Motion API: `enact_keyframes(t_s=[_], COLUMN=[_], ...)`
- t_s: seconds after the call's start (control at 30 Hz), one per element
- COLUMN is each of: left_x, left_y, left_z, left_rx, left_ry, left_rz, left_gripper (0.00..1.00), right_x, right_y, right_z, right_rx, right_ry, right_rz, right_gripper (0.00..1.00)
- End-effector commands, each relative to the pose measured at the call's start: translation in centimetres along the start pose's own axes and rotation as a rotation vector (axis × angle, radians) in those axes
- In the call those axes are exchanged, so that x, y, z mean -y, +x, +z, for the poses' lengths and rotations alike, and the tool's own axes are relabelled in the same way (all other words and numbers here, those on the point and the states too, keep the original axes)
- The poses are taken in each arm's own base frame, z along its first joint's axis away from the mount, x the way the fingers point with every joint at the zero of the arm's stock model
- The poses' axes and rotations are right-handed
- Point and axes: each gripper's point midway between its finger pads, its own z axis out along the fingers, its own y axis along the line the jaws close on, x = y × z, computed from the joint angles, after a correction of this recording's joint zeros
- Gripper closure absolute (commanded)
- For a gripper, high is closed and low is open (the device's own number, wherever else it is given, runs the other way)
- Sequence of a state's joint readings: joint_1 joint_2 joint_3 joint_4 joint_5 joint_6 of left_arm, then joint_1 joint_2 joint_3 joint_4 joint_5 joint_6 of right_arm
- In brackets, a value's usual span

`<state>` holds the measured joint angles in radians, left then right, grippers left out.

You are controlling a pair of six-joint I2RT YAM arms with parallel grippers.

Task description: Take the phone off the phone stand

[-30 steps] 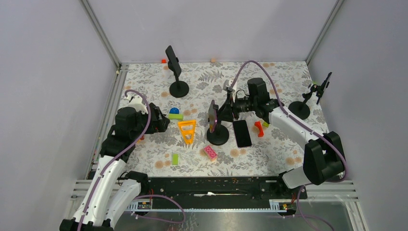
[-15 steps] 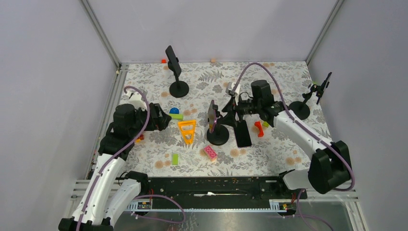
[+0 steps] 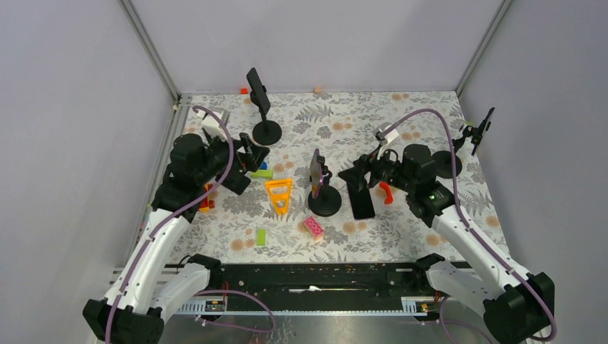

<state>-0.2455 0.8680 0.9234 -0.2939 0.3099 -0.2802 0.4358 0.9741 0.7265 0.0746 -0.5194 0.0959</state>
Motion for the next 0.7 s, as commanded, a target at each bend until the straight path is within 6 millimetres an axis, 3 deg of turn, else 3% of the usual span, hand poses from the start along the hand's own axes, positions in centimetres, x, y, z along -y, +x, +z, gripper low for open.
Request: enact_keyframes(t_s=[0.0,0.13,0.23,0.3,0.67], left_x=[4.1,8.3,10.3,10.6,11.9], left_y=[-2.6,-1.6,1.3,3.4,6.0], left_z=[1.7,1.2,-0.2,-1.0,-2.0], left_rx=[0.122,0.204,0.226,0.231,0.398], left_ry=[0.175,0.375,0.563,0.650,0.803], left_rz=[0.191,0.549,0.871,1.074,1.395], left_gripper=[0.02,0.01,0.01,0.01,0.01], right_x=[1.5,1.8,2.0,2.1,2.0], right_y=[-1.6,1.6,3.3,3.9,4.2], right_z=[-0.8,-0.9,-1.1,-1.3,-2.7], right_rx=[0.074,-0.034,-0.081,-0.088,-0.063], right_ry=[0.195,0.255,0.275,0.284,0.291], right_rz=[0.395,0.533,0.555,0.549,0.460], right_gripper=[0.23,0.25,0.25,0.25,0.23])
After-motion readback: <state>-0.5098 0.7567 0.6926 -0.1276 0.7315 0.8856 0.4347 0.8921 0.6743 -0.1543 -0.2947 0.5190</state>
